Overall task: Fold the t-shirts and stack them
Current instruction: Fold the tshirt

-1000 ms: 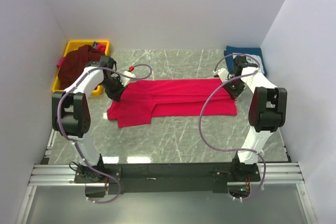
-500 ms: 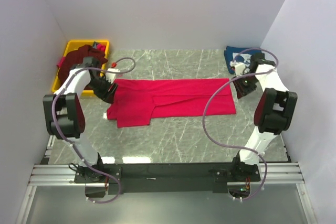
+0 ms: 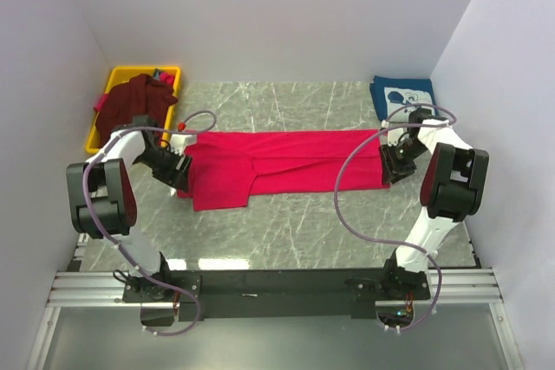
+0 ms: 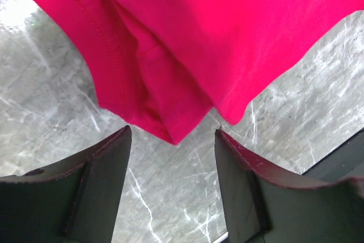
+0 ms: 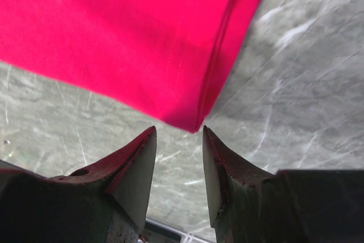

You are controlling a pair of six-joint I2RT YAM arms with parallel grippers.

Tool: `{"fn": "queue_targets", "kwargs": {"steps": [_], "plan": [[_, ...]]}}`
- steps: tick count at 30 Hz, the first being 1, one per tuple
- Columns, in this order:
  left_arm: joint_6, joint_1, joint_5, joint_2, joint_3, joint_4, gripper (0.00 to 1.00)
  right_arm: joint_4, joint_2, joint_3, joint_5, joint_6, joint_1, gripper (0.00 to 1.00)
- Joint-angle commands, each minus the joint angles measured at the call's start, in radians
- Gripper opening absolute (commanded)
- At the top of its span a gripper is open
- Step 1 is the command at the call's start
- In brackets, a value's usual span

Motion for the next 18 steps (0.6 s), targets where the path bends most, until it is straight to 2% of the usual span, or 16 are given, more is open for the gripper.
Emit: {"fn": "queue_targets", "kwargs": {"steps": [1, 4, 7, 8, 10, 11, 13, 14, 15, 18], "plan": [[-0.013, 0.002, 0.039, 0.002, -0.028, 0.044, 0.64, 0.053, 0.018, -0.005, 0.002, 0.044, 0.004, 0.45], [-0.012, 0.002, 0.05, 0.022, -0.05, 0.061, 0.6, 0.072, 0.04, -0.012, 0.018, 0.055, 0.002, 0.41], [-0.013, 0.002, 0.05, 0.033, -0.067, 0.075, 0.52, 0.083, 0.056, -0.016, 0.041, 0.06, -0.005, 0.22], [-0.013, 0.004, 0.046, 0.035, -0.07, 0.076, 0.49, 0.081, 0.061, -0.016, 0.045, 0.06, -0.007, 0.1], [-0.01, 0.004, 0.036, 0.03, -0.076, 0.072, 0.36, 0.08, 0.061, -0.013, 0.061, 0.058, -0.022, 0.0], [-0.006, 0.004, 0.033, 0.027, -0.082, 0.066, 0.25, 0.078, 0.055, -0.011, 0.064, 0.055, -0.028, 0.0], [-0.001, 0.01, 0.024, 0.016, -0.086, 0.052, 0.13, 0.07, 0.047, -0.011, 0.066, 0.041, -0.044, 0.0], [0.001, 0.015, 0.021, 0.013, -0.088, 0.043, 0.03, 0.066, 0.037, -0.011, 0.071, 0.037, -0.059, 0.0], [0.001, 0.018, 0.021, 0.009, -0.09, 0.03, 0.01, 0.06, 0.03, -0.016, 0.071, 0.029, -0.065, 0.0], [0.005, 0.029, 0.012, -0.021, -0.102, 0.012, 0.01, 0.047, 0.003, -0.025, 0.086, 0.001, -0.083, 0.0]]}}
